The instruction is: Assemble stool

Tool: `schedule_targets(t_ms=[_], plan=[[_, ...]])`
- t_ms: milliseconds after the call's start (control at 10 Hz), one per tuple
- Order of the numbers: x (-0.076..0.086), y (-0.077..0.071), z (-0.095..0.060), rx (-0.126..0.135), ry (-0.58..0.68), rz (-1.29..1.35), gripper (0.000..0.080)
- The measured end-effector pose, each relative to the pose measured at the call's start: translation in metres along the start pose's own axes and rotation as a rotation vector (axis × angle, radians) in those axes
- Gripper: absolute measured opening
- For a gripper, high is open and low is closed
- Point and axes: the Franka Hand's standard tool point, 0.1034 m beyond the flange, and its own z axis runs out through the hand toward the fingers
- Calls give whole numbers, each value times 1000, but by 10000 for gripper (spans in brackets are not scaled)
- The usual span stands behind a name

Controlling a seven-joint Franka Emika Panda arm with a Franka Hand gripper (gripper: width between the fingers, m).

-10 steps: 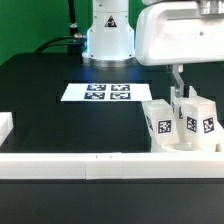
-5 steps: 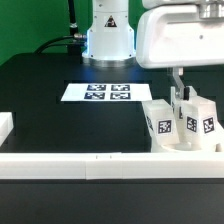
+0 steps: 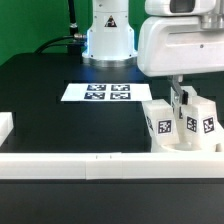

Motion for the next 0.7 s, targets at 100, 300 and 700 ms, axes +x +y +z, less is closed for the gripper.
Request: schedule_targets(t_ms=[100, 300, 700], plan=[[-1, 0, 0, 1, -97, 3, 649], [9, 0, 0, -7, -95, -9, 649], [15, 10, 0, -11, -58, -41, 649]])
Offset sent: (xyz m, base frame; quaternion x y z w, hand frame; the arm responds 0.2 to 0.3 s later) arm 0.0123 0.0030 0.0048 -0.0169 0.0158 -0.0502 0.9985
